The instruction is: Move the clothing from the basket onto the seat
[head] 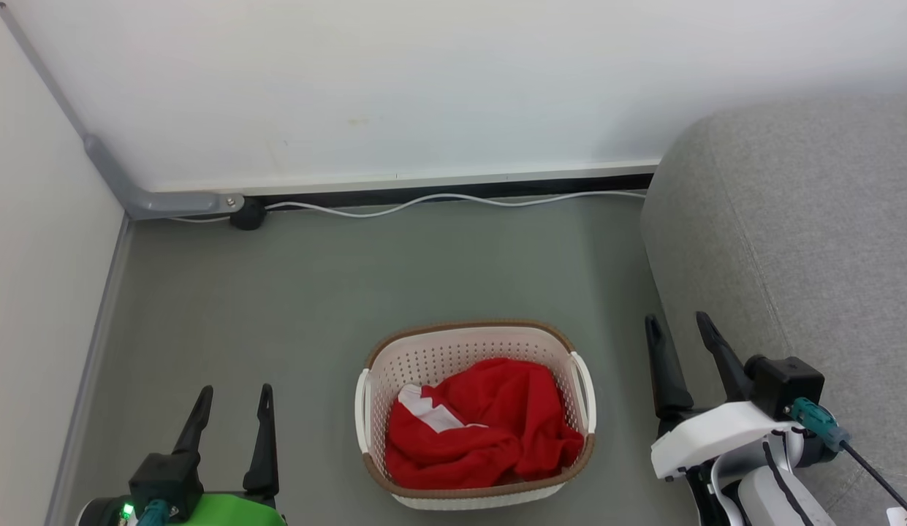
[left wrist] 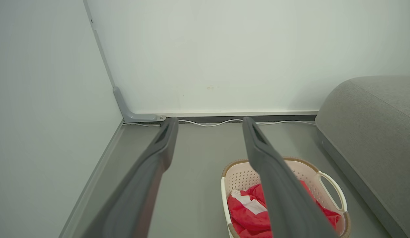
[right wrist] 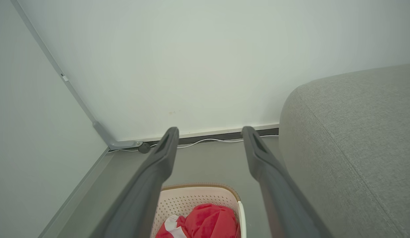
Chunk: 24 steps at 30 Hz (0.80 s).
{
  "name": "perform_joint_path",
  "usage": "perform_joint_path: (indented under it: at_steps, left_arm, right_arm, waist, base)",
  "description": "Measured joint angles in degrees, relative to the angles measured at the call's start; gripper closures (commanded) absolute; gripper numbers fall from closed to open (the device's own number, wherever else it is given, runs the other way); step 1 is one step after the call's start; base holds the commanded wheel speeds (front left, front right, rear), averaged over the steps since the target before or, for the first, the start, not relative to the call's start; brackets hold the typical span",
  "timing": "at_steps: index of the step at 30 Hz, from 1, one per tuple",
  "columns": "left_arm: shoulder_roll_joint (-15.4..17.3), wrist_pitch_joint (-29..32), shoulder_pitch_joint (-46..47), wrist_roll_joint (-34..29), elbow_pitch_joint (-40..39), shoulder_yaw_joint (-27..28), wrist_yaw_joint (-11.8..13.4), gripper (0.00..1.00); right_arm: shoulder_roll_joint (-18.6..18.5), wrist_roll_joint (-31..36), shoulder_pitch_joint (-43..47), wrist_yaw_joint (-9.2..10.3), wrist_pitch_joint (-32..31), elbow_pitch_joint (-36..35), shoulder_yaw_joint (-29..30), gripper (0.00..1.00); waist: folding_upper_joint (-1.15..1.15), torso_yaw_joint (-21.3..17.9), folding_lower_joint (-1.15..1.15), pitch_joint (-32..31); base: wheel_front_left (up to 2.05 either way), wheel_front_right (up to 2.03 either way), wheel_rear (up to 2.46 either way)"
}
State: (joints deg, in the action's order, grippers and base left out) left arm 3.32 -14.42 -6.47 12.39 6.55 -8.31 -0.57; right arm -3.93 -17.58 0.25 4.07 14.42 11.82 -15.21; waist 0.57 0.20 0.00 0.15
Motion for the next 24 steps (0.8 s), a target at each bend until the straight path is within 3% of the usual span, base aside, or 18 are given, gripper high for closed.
perform_joint_path:
  at_steps: [14,24]
  left_arm:
    - [-0.16,0.0,3.87,-0.59,-0.55,-0.83,-0.52,0.0]
    - [-0.3,-0.01,9.29,-2.29,4.1,-3.39,-1.83,0.0]
  right_arm:
    - [0.16,0.62,-3.05,-0.01,0.0,-1.87,0.62,0.0]
    - [-0.54,1.03,-7.26,-0.01,0.01,-2.94,2.19,0.0]
  waist:
    - [0.0,-0.08,0.0,7.3]
    - [0.0,-0.38,0.0,14.94]
  base:
    - [0.0,0.0,0.0]
    - [0.0,0.0,0.0]
